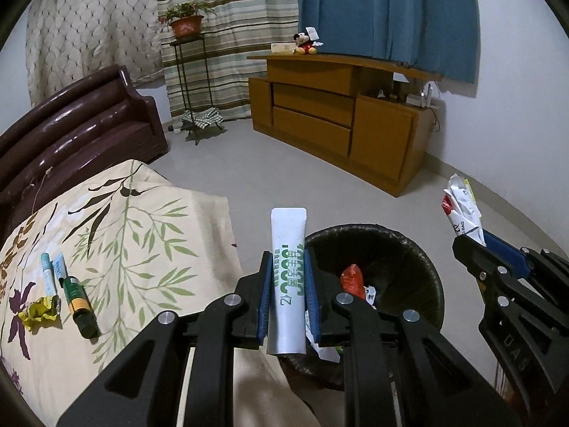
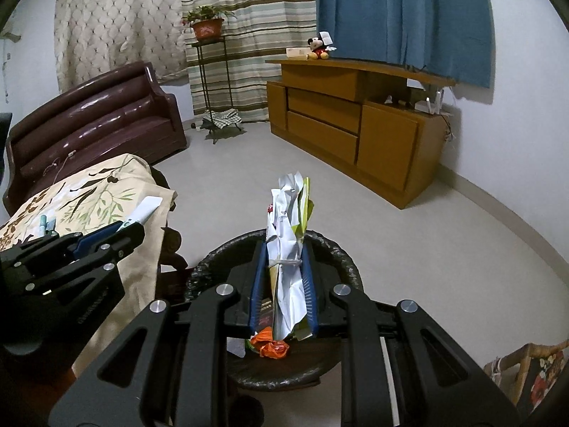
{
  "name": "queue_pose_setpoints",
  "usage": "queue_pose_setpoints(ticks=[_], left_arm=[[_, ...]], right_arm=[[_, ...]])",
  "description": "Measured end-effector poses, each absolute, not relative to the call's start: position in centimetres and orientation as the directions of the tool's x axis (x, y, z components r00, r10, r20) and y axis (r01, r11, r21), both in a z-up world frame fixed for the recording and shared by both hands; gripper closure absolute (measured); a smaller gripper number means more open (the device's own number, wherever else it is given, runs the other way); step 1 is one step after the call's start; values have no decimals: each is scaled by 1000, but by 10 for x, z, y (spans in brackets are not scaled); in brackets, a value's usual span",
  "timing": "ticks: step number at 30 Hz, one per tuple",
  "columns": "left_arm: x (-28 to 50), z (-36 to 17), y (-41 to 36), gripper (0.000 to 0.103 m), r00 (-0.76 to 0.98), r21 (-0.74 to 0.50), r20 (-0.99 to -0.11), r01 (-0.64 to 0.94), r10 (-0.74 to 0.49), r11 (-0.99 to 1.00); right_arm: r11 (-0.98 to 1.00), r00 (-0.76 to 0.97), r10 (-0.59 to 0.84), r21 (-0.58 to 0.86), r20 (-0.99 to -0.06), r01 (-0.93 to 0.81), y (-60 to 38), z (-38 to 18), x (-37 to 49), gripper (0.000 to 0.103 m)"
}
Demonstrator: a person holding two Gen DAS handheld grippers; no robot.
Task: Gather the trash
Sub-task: 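Carry the tube and silver wrapper over the bin and open both tools, then move both open tools back over the bed toward the yellow wrapper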
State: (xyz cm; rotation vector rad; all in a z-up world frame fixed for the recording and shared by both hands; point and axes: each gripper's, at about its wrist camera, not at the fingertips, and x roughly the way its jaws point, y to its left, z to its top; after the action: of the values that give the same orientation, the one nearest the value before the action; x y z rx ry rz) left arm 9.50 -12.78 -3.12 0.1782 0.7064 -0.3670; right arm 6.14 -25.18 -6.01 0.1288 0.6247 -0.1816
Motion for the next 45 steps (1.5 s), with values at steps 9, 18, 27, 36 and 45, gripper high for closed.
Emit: queue_pose_setpoints(ticks=[9, 18, 27, 36, 45], left_arm=[[103, -38, -140, 84, 687, 56, -681, 394, -254, 917], [109, -43, -150, 50, 674, 66, -698, 399, -244, 915], [109, -42, -147, 33, 684, 62, -690, 384, -239, 921], [108, -35, -135, 31, 692, 55, -681, 377, -241, 925], [105, -25, -110, 31, 703, 49, -673, 350, -228, 936]], right_arm=[[972, 788, -134, 74, -601, 222, -260, -66, 68, 83], [968, 783, -134, 90, -608, 236, -267, -71, 74, 73], [962, 786, -157, 89, -598, 259, -269, -68, 71, 64], [962, 791, -167, 80, -588, 262, -267, -63, 69, 52], [968, 799, -144, 83, -584, 236, -255, -57, 69, 39]])
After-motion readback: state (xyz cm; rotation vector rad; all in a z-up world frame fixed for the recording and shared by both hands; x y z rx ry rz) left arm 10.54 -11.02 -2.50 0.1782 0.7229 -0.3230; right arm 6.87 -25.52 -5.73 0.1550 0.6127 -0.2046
